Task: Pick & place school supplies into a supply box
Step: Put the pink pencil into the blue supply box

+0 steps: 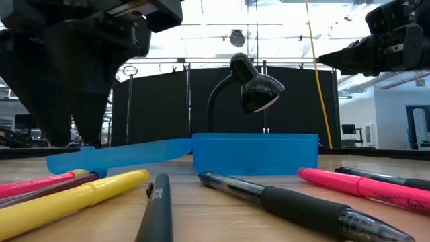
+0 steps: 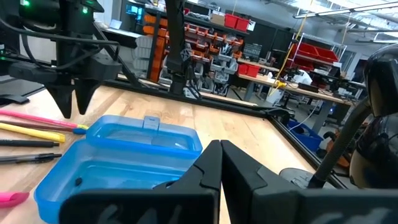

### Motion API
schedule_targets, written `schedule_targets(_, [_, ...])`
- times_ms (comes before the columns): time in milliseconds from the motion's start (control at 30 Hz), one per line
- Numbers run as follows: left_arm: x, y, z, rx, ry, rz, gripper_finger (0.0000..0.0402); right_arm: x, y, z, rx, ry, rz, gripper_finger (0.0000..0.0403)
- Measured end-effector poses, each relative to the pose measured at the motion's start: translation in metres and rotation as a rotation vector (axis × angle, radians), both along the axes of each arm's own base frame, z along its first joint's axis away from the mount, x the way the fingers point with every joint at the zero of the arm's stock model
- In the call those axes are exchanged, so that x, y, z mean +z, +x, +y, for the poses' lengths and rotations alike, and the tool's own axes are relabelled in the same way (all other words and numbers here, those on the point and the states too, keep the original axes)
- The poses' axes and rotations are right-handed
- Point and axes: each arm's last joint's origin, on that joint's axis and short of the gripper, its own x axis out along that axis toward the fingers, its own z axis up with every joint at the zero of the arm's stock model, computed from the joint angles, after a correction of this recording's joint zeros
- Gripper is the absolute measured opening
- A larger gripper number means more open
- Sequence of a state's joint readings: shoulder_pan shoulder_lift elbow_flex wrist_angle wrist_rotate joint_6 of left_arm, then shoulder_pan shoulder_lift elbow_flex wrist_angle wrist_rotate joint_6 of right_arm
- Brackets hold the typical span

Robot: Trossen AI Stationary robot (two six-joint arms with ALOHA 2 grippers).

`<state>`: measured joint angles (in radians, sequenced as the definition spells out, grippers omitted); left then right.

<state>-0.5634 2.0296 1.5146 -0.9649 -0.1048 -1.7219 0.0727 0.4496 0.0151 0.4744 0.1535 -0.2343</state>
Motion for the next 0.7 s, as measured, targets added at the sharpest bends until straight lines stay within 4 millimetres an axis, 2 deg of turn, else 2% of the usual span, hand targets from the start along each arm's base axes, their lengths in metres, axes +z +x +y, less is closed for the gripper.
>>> schedule_targets(100, [0.0,0.0013,0.0022,-0.029,0.003,0.003,0.0196,0.0,0.0,0.0,0.0,0.003,0.0,0.0])
schedule_targets(200, [-0.0001,0.0027,0.0054,-0.048,0.01,0.008,0.0209,-0.0004,0.0,0.0,0.001,0.013,0.003,0.0])
schedule_targets(700, [-0.0045,-0.0011,0.0088,-0.034,0.023,0.044,0.0211,-0.0017,0.0,0.0,0.002,0.049,0.013,0.0])
